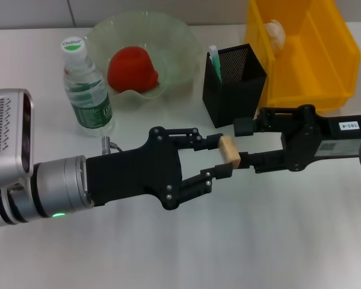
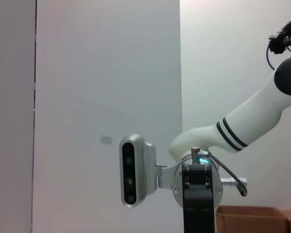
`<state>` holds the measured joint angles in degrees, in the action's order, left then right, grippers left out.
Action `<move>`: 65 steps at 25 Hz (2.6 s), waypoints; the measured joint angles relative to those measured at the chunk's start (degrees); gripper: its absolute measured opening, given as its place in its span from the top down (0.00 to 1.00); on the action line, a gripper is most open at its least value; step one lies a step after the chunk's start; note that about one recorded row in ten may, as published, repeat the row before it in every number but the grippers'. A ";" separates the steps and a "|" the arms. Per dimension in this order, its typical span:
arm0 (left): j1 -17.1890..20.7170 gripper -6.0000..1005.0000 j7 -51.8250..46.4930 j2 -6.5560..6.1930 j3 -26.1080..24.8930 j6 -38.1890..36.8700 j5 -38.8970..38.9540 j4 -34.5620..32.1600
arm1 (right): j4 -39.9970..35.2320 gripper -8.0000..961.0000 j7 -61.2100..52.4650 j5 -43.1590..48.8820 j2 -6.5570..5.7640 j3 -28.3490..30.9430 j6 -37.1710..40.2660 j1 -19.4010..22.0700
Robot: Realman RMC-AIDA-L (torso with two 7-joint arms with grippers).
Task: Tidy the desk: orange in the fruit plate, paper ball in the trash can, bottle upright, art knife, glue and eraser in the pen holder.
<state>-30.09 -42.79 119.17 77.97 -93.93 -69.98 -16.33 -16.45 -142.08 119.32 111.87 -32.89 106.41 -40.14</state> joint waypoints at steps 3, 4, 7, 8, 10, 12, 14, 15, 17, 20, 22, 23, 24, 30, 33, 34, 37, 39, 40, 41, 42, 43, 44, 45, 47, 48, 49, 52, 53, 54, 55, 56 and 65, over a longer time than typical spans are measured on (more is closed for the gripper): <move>-0.02 0.49 -0.03 0.01 0.06 -0.01 0.22 0.02 | 0.02 0.28 0.01 -0.03 0.38 -0.02 0.00 -0.31; -0.03 0.49 -0.04 0.01 0.07 -0.02 0.26 0.19 | 0.02 0.28 0.02 -0.05 0.59 0.01 0.01 -0.36; -0.05 0.49 -0.03 0.01 0.08 -0.02 0.27 0.35 | 0.02 0.28 0.04 -0.05 0.97 0.15 0.22 -0.37; -0.05 0.49 -0.03 0.01 0.08 -0.02 0.27 0.35 | 0.02 0.28 0.05 -0.06 1.11 0.21 0.36 -0.40; -0.05 0.49 0.15 0.01 0.13 -0.02 0.29 0.49 | 0.02 0.28 0.13 -0.06 1.37 0.17 0.48 -0.44; -0.06 0.49 0.28 0.01 0.20 -0.05 0.29 0.51 | -0.02 0.28 0.25 -0.06 1.69 0.06 0.52 -0.45; -0.06 0.48 0.36 0.01 0.24 -0.03 0.29 0.55 | -0.07 0.28 0.74 -0.06 1.92 0.16 0.60 -0.37; -0.06 0.48 0.41 0.01 0.24 0.02 0.29 0.57 | -0.07 0.28 0.74 -0.06 1.92 0.16 0.60 -0.37; 0.03 0.48 0.46 0.01 0.26 0.13 0.29 0.61 | -0.01 0.29 1.03 -0.06 1.94 0.14 0.65 -0.26; 0.10 0.48 0.47 0.01 0.25 0.05 0.29 0.61 | 0.00 0.29 1.58 -0.06 1.94 0.08 0.71 -0.06; 0.16 0.48 0.49 0.01 0.26 -0.05 0.29 0.61 | -0.02 0.29 1.95 -0.06 1.94 0.17 0.72 0.10; 0.22 0.48 0.49 0.01 0.26 -0.06 0.29 0.61 | -0.01 0.29 2.07 -0.06 1.94 0.17 0.74 0.13; 0.25 0.48 0.50 0.01 0.25 -0.09 0.28 0.61 | -0.02 0.29 2.21 -0.06 1.94 0.18 0.76 0.15; 0.18 0.47 0.52 0.01 0.25 -0.11 0.28 0.59 | -0.19 0.29 2.60 -0.06 1.94 0.00 1.40 0.15; 0.18 0.47 0.52 0.01 0.25 -0.12 0.28 0.60 | -0.28 0.30 2.61 -0.05 1.94 -0.02 1.29 0.15; 0.19 0.47 0.52 0.01 0.25 -0.19 0.28 0.60 | -0.32 0.30 2.61 0.04 1.94 -0.03 1.13 0.15; 0.15 0.47 0.52 0.01 0.25 -0.26 0.28 0.60 | -0.36 0.30 2.61 0.18 1.94 -0.04 1.09 0.15; 0.12 0.47 0.52 0.01 0.25 -0.33 0.30 0.59 | -0.45 0.35 2.61 0.23 1.94 -0.06 1.02 0.15; 0.12 0.47 0.52 0.01 0.25 -0.33 0.30 0.59 | -0.48 0.41 2.61 0.27 1.94 -0.07 0.97 0.15; 0.12 0.47 0.52 0.01 0.24 -0.37 0.34 0.58 | -0.50 0.46 2.61 0.30 1.95 -0.07 0.92 0.15; 0.11 0.47 0.52 0.01 0.24 -0.41 0.40 0.58 | -0.51 0.52 2.65 0.32 1.95 -0.08 0.86 0.15; 0.11 0.47 0.52 0.01 0.24 -0.41 0.40 0.58 | -0.51 0.54 2.65 0.32 1.95 -0.08 0.86 0.15; 0.12 0.47 0.52 0.01 0.24 -0.42 0.41 0.58 | -0.51 0.56 2.91 0.33 1.95 -0.08 0.83 0.14; 0.12 0.46 0.53 0.01 0.24 -0.44 0.44 0.58 | -0.51 0.59 3.07 0.34 1.95 -0.08 0.82 0.13; 0.11 0.46 0.53 0.01 0.24 -0.45 0.44 0.58 | -0.51 0.63 3.18 0.35 1.94 -0.08 0.82 0.11; 0.12 0.46 0.53 0.01 0.23 -0.46 0.44 0.58 | -0.51 0.65 3.24 0.35 1.95 -0.08 0.81 0.09; 0.12 0.46 0.53 0.00 0.23 -0.47 0.44 0.58 | -0.51 0.67 3.27 0.35 1.95 -0.08 0.81 0.07; 0.09 0.46 0.53 0.00 0.24 -0.47 0.43 0.59 | -0.51 0.69 3.30 0.35 1.94 -0.07 0.81 0.02; 0.07 0.46 0.53 0.00 0.24 -0.47 0.42 0.59 | -0.51 0.70 3.30 0.35 1.94 -0.07 0.81 0.02; 0.05 0.46 0.32 0.00 0.25 -0.47 0.41 0.60 | -0.51 0.71 3.31 0.35 1.94 -0.07 0.81 0.02; 0.05 0.46 0.32 0.00 0.25 -0.47 0.41 0.60 | -0.51 0.71 3.31 0.35 1.94 -0.07 0.81 0.02; 0.03 0.46 0.16 0.00 0.25 -0.46 0.39 0.60 | -0.51 0.71 3.31 0.34 1.94 -0.07 0.80 0.04; -0.20 0.45 -0.41 -0.01 0.79 -0.81 0.25 0.57 | -0.51 0.71 3.31 0.22 1.94 -0.07 0.73 0.15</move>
<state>-30.29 -43.20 119.16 78.76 -94.74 -69.73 -15.76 -16.96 -138.77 119.54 113.81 -32.96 107.14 -39.99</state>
